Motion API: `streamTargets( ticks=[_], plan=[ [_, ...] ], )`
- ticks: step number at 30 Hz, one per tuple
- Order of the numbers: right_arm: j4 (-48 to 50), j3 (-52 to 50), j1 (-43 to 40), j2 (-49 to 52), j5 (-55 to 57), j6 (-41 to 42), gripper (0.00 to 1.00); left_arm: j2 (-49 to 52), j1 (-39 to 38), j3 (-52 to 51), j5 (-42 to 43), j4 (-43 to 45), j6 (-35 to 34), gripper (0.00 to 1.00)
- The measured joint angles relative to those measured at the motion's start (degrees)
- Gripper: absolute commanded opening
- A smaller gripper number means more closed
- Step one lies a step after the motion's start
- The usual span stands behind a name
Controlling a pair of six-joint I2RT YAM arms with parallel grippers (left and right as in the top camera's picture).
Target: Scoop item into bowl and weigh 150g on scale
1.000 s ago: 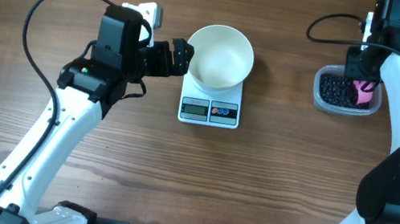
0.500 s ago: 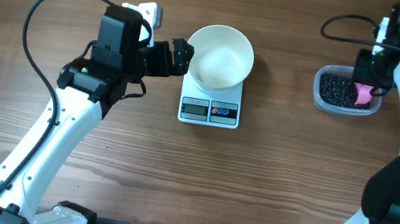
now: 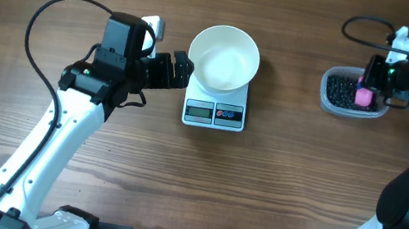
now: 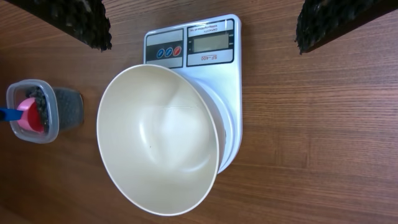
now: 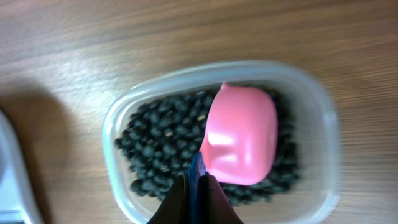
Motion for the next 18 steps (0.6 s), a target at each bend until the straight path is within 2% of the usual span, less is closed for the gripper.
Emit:
streamTargets(
  ticks=[7, 14, 18],
  plan=[
    [4.5, -1.0, -1.4, 0.0, -2.3, 1.7, 0.05, 0.3, -1.5, 0.0, 0.0, 0.1, 0.0, 1.0],
    [-1.0, -0.8, -4.9, 0.0, -7.8, 0.5, 0.06, 0.3, -1.9, 0.0, 0.0, 0.2, 0.0, 1.0],
    [2.0, -1.3, -5.9, 0.0, -8.8, -0.5, 0.06, 0.3, -1.9, 0.0, 0.0, 0.2, 0.0, 1.0]
  ],
)
